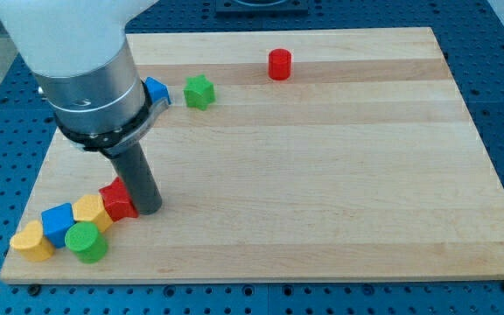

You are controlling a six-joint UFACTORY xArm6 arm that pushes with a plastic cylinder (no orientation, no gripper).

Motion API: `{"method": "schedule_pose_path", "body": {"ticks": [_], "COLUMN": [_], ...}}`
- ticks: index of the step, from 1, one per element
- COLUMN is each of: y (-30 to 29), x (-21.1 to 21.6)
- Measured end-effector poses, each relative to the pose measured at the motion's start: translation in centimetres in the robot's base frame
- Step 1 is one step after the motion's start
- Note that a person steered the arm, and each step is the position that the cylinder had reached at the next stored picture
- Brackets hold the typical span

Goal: Push the red circle to the top center of the board

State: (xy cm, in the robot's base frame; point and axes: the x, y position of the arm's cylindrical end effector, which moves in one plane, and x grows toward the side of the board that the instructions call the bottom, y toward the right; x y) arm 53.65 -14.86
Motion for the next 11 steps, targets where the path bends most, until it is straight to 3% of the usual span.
{"method": "schedule_pose_path", "body": {"ticks": [3, 5, 7, 8, 9, 11], "y": [-1.6, 3.6, 3.7, 4.2, 7.9, 18.1], "x": [0.0, 0.0, -5.5, -10.1, -12.5, -12.9]}}
